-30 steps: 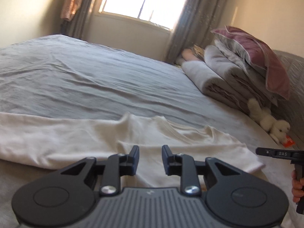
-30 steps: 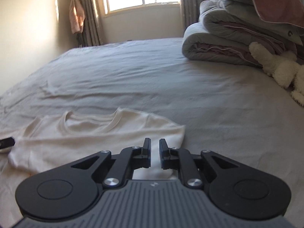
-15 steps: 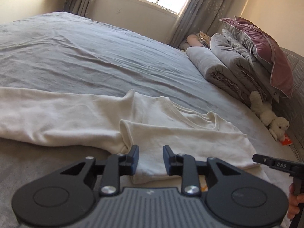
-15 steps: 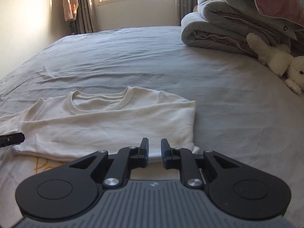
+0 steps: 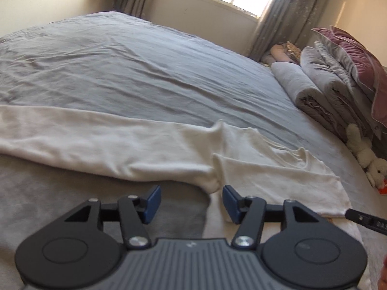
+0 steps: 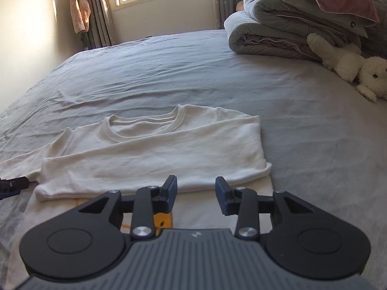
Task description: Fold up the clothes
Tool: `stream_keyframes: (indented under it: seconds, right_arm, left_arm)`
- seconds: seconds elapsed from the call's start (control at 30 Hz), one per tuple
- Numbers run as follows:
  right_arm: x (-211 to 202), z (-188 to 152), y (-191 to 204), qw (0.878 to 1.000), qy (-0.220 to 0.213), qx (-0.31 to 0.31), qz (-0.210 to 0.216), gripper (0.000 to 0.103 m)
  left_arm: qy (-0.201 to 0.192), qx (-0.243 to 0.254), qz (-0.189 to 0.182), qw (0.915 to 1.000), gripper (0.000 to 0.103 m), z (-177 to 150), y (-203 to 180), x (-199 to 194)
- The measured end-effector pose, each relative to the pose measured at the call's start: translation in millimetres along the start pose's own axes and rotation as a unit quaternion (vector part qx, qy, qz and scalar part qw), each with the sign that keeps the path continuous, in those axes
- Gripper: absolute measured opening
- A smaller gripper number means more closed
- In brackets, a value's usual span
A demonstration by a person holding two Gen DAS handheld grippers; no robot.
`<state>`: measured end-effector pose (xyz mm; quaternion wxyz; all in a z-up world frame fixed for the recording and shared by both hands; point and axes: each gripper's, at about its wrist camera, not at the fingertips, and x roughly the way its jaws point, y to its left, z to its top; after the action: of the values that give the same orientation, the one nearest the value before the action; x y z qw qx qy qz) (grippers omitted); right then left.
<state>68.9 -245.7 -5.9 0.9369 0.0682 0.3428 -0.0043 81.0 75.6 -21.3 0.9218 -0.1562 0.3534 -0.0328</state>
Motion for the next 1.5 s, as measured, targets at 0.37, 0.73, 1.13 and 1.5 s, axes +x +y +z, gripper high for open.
stream_keyframes:
  seconds: [0.37,0.73,1.13,1.5]
  right_arm:
    - [5.2,-28.0,30.3,0.999,0.030,-0.013,0.000,0.064]
    - [10.3,-25.4,33.4,1.000,0.023,-0.002,0.015,0.076]
    - [7.4,-23.1,29.7,0.999,0.026,0.030,0.026,0.077]
    - [7.7,-20.3,24.4,0.998,0.023,0.047,0.042,0.078]
  left_arm:
    - [0.003,-0.054,0.036,0.9979,0.072,-2.1,18.3,-8.7]
    - [-0.042,-0.133,0.135,0.9809,0.080,6.1,51.1,-18.7]
    - [-0.093,-0.207,0.172,0.9585,0.077,24.1,104.8,-15.4]
    - [-0.184,-0.274,0.202,0.9219,0.022,20.1,137.3,-8.1]
